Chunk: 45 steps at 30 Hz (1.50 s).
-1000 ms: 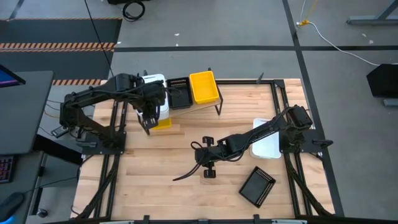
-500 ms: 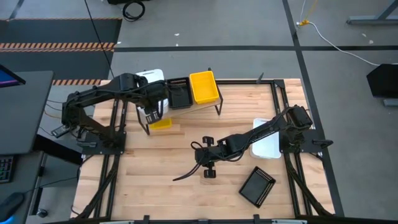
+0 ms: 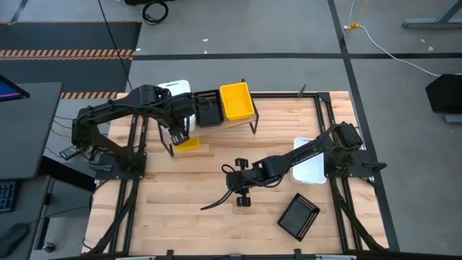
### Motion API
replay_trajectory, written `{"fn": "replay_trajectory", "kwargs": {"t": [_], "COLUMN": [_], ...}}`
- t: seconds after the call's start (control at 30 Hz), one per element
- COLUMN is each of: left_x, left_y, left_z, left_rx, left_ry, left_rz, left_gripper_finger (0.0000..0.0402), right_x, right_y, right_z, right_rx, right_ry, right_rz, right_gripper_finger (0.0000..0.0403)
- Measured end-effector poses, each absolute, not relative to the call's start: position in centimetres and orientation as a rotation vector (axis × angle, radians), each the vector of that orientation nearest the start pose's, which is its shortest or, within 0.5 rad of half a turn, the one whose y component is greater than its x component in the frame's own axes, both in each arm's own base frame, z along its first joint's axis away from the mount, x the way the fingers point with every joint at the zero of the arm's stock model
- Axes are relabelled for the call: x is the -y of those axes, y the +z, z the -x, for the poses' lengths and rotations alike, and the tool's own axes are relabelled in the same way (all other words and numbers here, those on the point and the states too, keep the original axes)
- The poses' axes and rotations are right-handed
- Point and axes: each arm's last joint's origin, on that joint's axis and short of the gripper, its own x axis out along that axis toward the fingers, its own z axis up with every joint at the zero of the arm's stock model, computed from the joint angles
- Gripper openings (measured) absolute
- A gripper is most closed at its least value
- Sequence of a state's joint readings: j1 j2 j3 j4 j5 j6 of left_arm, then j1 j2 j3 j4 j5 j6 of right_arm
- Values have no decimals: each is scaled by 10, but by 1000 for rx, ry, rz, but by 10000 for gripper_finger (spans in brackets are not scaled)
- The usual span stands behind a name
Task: Stack baskets on shelf by color
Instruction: Stack the left white bin on top of the other white bin on the shelf
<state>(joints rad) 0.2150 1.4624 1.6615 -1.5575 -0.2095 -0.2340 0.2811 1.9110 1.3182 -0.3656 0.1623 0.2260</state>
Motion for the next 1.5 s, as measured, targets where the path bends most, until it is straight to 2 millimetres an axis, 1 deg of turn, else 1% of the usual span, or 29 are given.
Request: {"fn": "replay_trajectory", "kwargs": {"t": [0.2,0.5,0.73,1.03,1.23,1.5], "left_x": [-56,-57,-65,-69,-75,-76], "left_y": [379,376,370,358,357,358], "left_z": [-233,-236,-240,-253,-252,-251], "left_rx": [-1316,-1329,-1349,-1400,-1388,-1405], "left_ry": [499,520,561,542,590,534], "left_rz": [271,300,344,419,475,410], "left_gripper_finger": [117,117,117,116,116,116], "right_x": [-106,-106,-106,-106,-106,-106], "right_y": [186,186,186,186,186,186], "right_z": [-386,-386,-386,-386,-385,-385], "right_rx": [-940,-940,-941,-943,-948,-948], "right_ry": [3,3,3,3,4,9], "right_rz": [2,2,2,3,6,17], "right_gripper_finger": [78,78,78,78,78,78]}}
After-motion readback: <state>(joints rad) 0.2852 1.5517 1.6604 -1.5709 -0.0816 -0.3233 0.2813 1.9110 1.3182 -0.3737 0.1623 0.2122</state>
